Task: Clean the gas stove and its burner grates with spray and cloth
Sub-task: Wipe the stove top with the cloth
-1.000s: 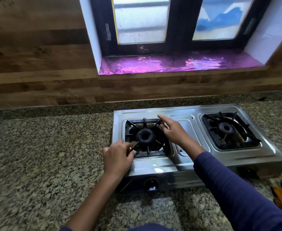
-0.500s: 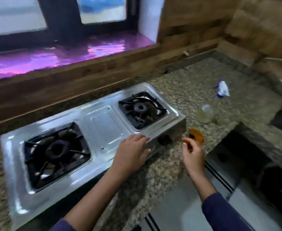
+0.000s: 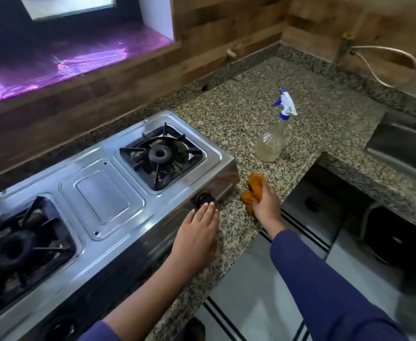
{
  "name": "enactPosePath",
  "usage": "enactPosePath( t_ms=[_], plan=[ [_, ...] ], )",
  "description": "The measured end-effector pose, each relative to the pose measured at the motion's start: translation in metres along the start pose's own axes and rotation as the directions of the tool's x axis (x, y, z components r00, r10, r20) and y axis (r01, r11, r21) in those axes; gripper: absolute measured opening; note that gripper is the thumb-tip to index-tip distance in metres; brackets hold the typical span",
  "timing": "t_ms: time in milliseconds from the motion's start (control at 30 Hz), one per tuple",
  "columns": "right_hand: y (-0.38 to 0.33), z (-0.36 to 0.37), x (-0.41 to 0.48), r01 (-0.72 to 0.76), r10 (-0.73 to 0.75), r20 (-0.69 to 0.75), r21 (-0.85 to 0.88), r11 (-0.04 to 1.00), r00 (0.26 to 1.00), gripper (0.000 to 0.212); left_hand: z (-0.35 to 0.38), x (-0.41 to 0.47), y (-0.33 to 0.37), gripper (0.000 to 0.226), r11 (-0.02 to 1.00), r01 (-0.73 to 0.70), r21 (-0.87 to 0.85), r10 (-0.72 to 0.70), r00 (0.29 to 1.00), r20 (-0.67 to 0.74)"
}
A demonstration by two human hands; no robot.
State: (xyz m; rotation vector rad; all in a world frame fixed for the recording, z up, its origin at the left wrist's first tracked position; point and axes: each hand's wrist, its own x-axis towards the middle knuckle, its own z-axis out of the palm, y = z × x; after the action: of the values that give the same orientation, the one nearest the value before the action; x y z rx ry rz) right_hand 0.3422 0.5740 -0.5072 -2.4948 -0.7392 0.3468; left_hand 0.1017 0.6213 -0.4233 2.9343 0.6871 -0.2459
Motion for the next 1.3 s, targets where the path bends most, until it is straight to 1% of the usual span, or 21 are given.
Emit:
enactPosePath(
  t_ms=[67, 133, 267, 367, 400, 467, 500, 533, 600, 667, 700, 767, 800, 833, 867, 900, 933, 1000, 1067, 1167, 1300],
  plan=[
    [0.006, 0.001, -0.005, 0.011, -0.011, -0.006, 0.003, 1.0, 1.0, 0.028, 0.002, 0.0, -0.001, 0.073, 1.0, -0.004, 0.011, 0.004, 1.0, 0.003],
    [0.007, -0.003, -0.015, -0.049, 0.049, 0.001, 0.143, 0.989, 0.999, 0.01, 0.002, -0.001, -0.003, 0.072, 1.0, -0.019, -0.007, 0.019, 1.0, -0.001],
    [-0.001, -0.014, -0.057, -0.116, 0.136, -0.002, 0.51, 0.852, 0.991, 0.019, -0.008, -0.025, -0.018, 0.066, 0.987, -0.037, -0.156, 0.019, 0.993, -0.115],
    [-0.028, -0.019, -0.103, -0.083, 0.113, 0.016, 0.779, 0.621, 0.993, 0.024, -0.018, -0.069, -0.041, 0.061, 0.96, -0.063, -0.274, -0.025, 0.951, -0.307],
    [-0.038, -0.019, -0.12, -0.089, 0.11, 0.035, 0.839, 0.537, 0.993, 0.02, -0.02, -0.088, -0.052, 0.057, 0.946, -0.058, -0.319, -0.067, 0.928, -0.366],
    [-0.06, -0.017, -0.154, -0.074, 0.028, 0.069, 0.87, 0.488, 0.997, 0.015, -0.02, -0.132, -0.08, 0.052, 0.908, 0.013, -0.42, -0.214, 0.873, -0.438],
    [-0.078, -0.012, -0.173, -0.086, -0.036, 0.118, 0.866, 0.493, 0.992, 0.02, -0.018, -0.162, -0.1, 0.05, 0.876, 0.078, -0.476, -0.319, 0.834, -0.45],
    [-0.092, -0.008, -0.187, -0.11, -0.084, 0.175, 0.858, 0.502, 0.981, 0.038, -0.015, -0.186, -0.116, 0.049, 0.838, 0.132, -0.53, -0.412, 0.79, -0.455],
    [-0.124, 0.003, -0.21, -0.173, -0.176, 0.308, 0.829, 0.532, 0.935, 0.061, -0.005, -0.238, -0.151, 0.047, 0.762, 0.25, -0.597, -0.569, 0.699, -0.434],
    [-0.157, 0.018, -0.229, -0.207, -0.255, 0.435, 0.767, 0.608, 0.864, 0.063, 0.005, -0.285, -0.18, 0.051, 0.703, 0.359, -0.614, -0.666, 0.634, -0.393],
    [-0.173, 0.024, -0.235, -0.173, -0.307, 0.463, 0.741, 0.649, 0.832, 0.057, 0.008, -0.3, -0.191, 0.053, 0.687, 0.39, -0.613, -0.687, 0.624, -0.372],
    [-0.21, 0.04, -0.256, 0.022, -0.42, 0.389, 0.711, 0.703, 0.82, 0.04, 0.013, -0.33, -0.214, 0.053, 0.669, 0.404, -0.623, -0.688, 0.653, -0.315],
    [-0.22, 0.043, -0.258, 0.189, -0.467, 0.282, 0.654, 0.733, 0.838, 0.037, 0.012, -0.328, -0.219, 0.051, 0.68, 0.395, -0.618, -0.66, 0.696, -0.282],
    [-0.229, 0.048, -0.259, 0.384, -0.537, 0.171, 0.526, 0.759, 0.826, 0.04, 0.009, -0.325, -0.224, 0.049, 0.692, 0.392, -0.606, -0.629, 0.74, -0.239],
    [-0.239, 0.057, -0.266, 0.56, -0.614, 0.101, 0.315, 0.766, 0.783, 0.046, 0.009, -0.33, -0.231, 0.049, 0.701, 0.401, -0.59, -0.604, 0.774, -0.19],
    [-0.247, 0.066, -0.273, 0.663, -0.667, 0.061, 0.077, 0.745, 0.742, 0.051, 0.007, -0.331, -0.236, 0.052, 0.723, 0.401, -0.563, -0.57, 0.806, -0.158],
    [-0.251, 0.073, -0.277, 0.682, -0.681, 0.056, -0.119, 0.721, 0.73, 0.054, 0.006, -0.329, -0.239, 0.054, 0.736, 0.4, -0.546, -0.545, 0.828, -0.128],
    [-0.257, 0.083, -0.289, 0.641, -0.649, 0.092, -0.312, 0.701, 0.755, 0.057, 0.003, -0.33, -0.243, 0.053, 0.728, 0.433, -0.532, -0.539, 0.841, -0.053],
    [-0.257, 0.09, -0.298, 0.624, -0.635, 0.11, -0.369, 0.688, 0.765, 0.058, 0.002, -0.334, -0.246, 0.058, 0.688, 0.477, -0.547, -0.547, 0.836, 0.04],
    [-0.255, 0.093, -0.321, 0.653, -0.681, 0.096, -0.407, 0.639, 0.726, 0.061, 0.007, -0.339, -0.259, 0.07, 0.675, 0.392, -0.625, -0.458, 0.887, 0.062],
    [-0.267, 0.115, -0.38, 0.758, -0.784, 0.093, -0.346, 0.553, 0.614, 0.058, 0.007, -0.339, -0.29, 0.05, 0.573, 0.36, -0.736, -0.36, 0.918, 0.169]
  ],
)
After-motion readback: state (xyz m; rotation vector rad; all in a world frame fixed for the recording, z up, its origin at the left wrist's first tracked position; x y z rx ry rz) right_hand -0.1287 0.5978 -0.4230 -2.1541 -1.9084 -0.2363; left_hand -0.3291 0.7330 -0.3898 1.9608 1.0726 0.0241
